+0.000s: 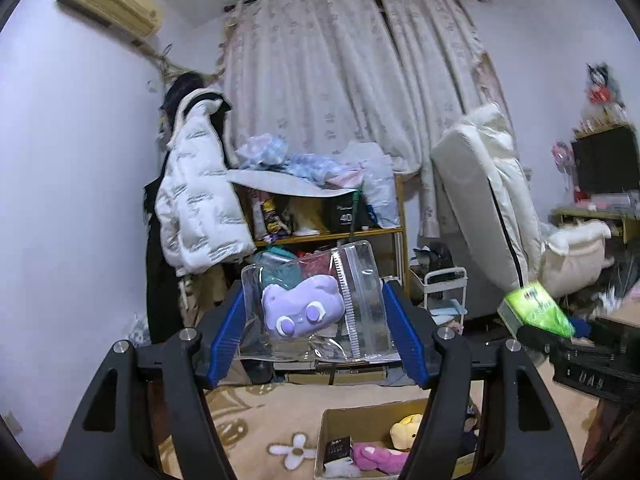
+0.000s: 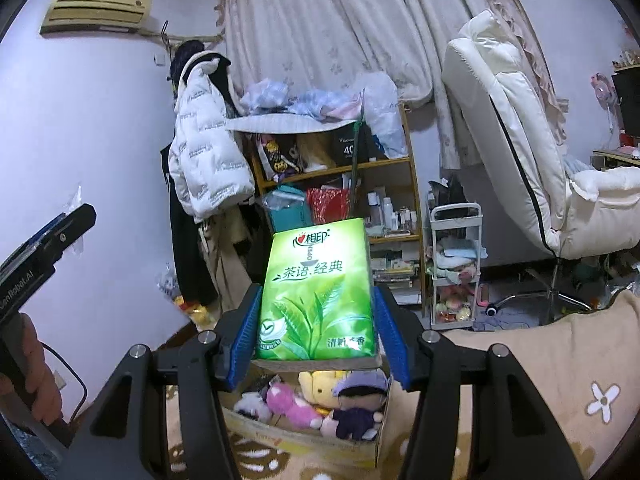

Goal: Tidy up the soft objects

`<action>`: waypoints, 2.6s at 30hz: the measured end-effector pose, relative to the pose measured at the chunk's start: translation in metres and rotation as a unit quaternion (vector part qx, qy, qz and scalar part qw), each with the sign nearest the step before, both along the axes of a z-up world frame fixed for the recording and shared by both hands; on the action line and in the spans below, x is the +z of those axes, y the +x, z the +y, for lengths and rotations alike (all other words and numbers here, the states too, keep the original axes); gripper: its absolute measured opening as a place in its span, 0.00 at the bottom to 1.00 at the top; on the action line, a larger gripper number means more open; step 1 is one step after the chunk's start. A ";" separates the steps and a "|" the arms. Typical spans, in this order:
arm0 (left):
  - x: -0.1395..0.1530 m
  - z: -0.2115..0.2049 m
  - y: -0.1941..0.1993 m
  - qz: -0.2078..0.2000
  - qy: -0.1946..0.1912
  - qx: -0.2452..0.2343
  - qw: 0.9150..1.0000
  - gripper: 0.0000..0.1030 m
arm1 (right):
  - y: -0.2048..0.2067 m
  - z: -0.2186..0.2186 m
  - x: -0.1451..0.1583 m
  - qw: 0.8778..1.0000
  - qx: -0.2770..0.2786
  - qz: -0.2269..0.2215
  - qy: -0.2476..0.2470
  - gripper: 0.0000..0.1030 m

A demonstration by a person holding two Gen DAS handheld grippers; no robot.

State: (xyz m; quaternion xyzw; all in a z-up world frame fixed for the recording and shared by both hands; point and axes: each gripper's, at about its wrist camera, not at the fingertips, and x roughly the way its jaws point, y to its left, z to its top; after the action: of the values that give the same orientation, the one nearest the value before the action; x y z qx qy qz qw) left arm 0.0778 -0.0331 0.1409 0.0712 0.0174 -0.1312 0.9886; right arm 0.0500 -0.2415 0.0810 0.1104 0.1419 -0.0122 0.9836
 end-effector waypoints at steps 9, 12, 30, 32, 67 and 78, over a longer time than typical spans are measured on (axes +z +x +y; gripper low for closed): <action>-0.048 -0.017 0.031 0.053 0.024 -0.004 0.998 0.65 | 0.023 -0.004 -0.023 1.000 -0.003 0.012 0.012 0.57; -0.061 -0.021 0.040 0.069 0.035 0.000 0.997 0.65 | 0.032 -0.005 -0.035 1.000 0.000 0.027 0.009 0.57; -0.136 -0.036 0.094 0.199 0.069 -0.004 0.978 0.67 | 0.066 -0.007 -0.095 0.993 0.028 0.114 0.016 0.57; -0.139 -0.036 0.096 0.207 0.066 -0.008 0.976 0.68 | 0.069 -0.009 -0.102 0.992 0.032 0.123 0.022 0.57; -0.087 0.028 0.022 0.172 0.049 0.077 0.981 0.97 | 0.013 -0.001 -0.058 0.993 0.032 0.115 0.014 0.99; -0.066 0.070 -0.015 0.170 0.000 0.091 0.981 0.97 | -0.053 0.008 -0.003 0.999 0.002 0.039 -0.013 1.00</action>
State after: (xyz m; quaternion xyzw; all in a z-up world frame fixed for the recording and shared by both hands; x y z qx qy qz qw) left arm 0.0628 0.0364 0.0750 0.0460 0.1920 -0.0512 0.9790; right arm -0.0028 -0.2334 0.0781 0.0970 0.1801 -0.0162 0.9787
